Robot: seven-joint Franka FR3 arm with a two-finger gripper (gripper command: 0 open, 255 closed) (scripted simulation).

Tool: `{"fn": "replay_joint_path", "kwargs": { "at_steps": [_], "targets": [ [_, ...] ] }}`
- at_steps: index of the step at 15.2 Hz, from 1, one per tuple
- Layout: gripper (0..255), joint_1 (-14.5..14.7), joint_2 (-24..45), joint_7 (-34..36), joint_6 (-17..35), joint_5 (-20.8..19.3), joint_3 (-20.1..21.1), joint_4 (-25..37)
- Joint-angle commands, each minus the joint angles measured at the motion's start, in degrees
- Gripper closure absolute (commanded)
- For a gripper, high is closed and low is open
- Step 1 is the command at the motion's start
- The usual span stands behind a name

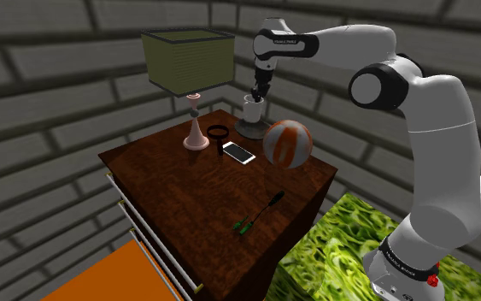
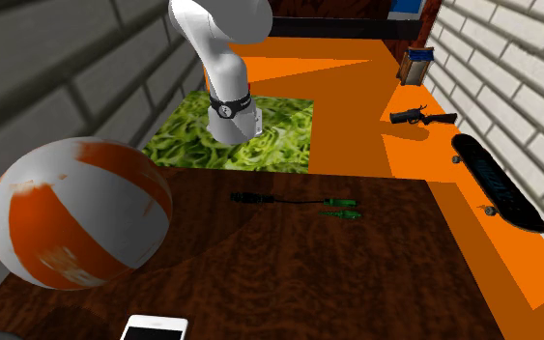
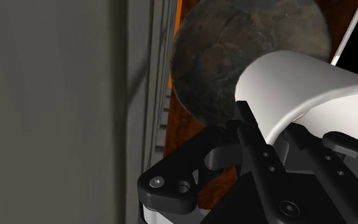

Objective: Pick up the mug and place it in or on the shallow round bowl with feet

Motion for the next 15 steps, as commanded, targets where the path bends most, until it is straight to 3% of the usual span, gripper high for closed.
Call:
{"fn": "replay_joint_path", "kwargs": {
  "at_steps": [1, 7, 15],
  "targets": [
    [255, 0.0, -0.2, -0.2, 1.8, 0.0, 0.0, -1.9],
    [255, 0.0, 0.2, -0.4, 6.6, 0.1, 0.0, -6.4],
    [255, 0.0, 0.2, -0.4, 6.6, 0.1, 0.0, -6.4]
  ]
}}
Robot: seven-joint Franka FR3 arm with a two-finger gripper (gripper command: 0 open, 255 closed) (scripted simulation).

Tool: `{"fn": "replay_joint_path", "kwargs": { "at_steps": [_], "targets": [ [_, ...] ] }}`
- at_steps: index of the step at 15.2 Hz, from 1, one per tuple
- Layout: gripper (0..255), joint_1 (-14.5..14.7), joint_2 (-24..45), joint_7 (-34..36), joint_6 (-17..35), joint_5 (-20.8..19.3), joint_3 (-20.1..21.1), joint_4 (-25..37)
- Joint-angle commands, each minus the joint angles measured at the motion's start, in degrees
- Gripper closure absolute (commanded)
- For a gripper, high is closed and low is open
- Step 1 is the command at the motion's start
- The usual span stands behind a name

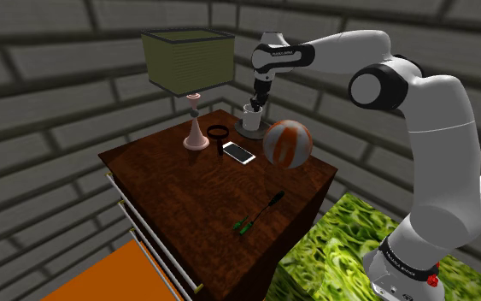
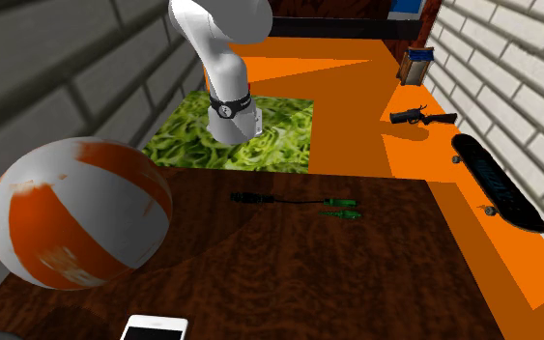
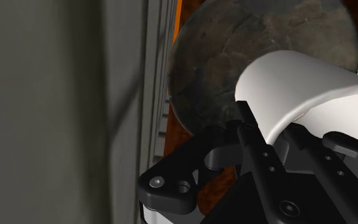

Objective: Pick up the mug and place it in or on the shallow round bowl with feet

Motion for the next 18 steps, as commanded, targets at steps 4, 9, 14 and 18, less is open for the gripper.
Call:
{"fn": "replay_joint_path", "kwargs": {
  "at_steps": [4, 9, 14, 18],
  "targets": [
    [0, 0.0, 0.0, 0.0, 0.0, 0.0, 0.0, 0.0],
    [0, -0.2, -0.6, 0.1, -5.4, -0.1, 0.0, 4.8],
    [0, -0.2, -0.6, 0.1, -6.9, -0.1, 0.0, 6.4],
    [0, -0.2, -0.6, 0.1, -6.9, -0.1, 0.0, 6.4]
  ]
}}
